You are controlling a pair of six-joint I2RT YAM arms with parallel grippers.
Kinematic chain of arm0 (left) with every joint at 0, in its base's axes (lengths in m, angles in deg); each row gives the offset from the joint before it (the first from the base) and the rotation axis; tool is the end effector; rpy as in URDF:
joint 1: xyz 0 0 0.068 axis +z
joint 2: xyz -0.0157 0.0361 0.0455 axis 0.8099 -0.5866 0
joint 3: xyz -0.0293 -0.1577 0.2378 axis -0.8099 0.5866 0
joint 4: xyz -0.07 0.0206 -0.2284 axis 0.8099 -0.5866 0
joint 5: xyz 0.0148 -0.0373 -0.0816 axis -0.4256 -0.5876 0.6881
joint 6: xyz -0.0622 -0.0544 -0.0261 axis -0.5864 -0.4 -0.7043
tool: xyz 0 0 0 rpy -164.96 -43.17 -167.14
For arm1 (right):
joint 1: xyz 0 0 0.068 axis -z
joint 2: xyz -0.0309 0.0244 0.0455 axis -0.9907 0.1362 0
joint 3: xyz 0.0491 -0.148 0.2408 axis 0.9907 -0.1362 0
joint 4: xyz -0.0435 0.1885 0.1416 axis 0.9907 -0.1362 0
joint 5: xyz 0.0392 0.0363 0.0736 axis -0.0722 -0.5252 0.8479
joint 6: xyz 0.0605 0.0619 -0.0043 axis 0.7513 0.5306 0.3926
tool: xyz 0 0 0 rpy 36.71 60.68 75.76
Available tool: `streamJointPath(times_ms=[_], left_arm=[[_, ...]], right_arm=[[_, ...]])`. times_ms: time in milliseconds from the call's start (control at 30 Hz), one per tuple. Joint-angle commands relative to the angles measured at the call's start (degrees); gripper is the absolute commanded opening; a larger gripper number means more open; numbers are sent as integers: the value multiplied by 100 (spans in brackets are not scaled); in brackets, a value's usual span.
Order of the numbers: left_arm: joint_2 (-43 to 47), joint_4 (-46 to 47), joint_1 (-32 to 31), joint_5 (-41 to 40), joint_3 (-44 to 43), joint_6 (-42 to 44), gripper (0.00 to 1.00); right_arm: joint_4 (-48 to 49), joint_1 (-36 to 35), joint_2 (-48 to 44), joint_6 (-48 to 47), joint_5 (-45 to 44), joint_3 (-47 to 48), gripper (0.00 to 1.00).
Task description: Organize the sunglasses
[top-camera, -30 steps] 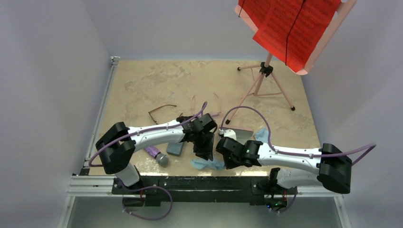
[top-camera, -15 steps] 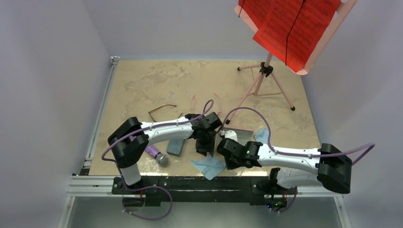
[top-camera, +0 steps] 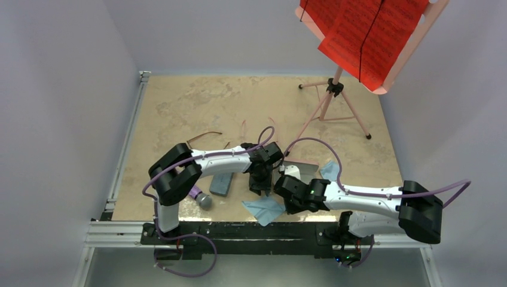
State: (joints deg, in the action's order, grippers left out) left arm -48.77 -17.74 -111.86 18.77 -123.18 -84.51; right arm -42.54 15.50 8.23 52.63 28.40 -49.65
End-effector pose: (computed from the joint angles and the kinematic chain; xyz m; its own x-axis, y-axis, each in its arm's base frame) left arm 0.1818 -0.3005 0.1480 -0.9965 0.0535 -0.0639 0.0670 0.9699 -0.2341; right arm 0.0907 0.1641 0.1560 -0.8852 -0.2190 -0.4105 -0.2936 0.9474 0.1276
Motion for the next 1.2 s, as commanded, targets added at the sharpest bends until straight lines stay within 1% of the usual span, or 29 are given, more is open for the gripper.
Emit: streamJointPath(times_ms=[0,67,167,267,433,867,1033,1133,1167], left_arm=[[-180,32,-64,18,-206,104,36],[-255,75,-96,34,-215,83,35],[-356,75,-138,-21,-273,24,31],[-414,51,-195,-167,-301,-48,30],[-555,48,-231,-179,-386,-96,29],[-714,-40,-361,-269,-523,-129,15],[-713,-28,-407,-241,-555,-116,14],[-734,-34,-435,-223,-563,-99,11],[-734,-28,-444,-218,-564,-94,9]], right_arm=[[217,-16,-139,-15,-123,21,0],[248,-12,-137,-10,-104,10,0],[269,-12,-123,-36,-77,14,0],[280,-12,-143,-52,-70,19,0],[361,-12,-129,-86,-22,25,0],[392,-12,-121,-94,-3,29,0],[383,-12,-152,-85,-15,45,0],[370,-17,-175,-85,-22,45,0],[366,-13,-184,-85,-24,46,0]])
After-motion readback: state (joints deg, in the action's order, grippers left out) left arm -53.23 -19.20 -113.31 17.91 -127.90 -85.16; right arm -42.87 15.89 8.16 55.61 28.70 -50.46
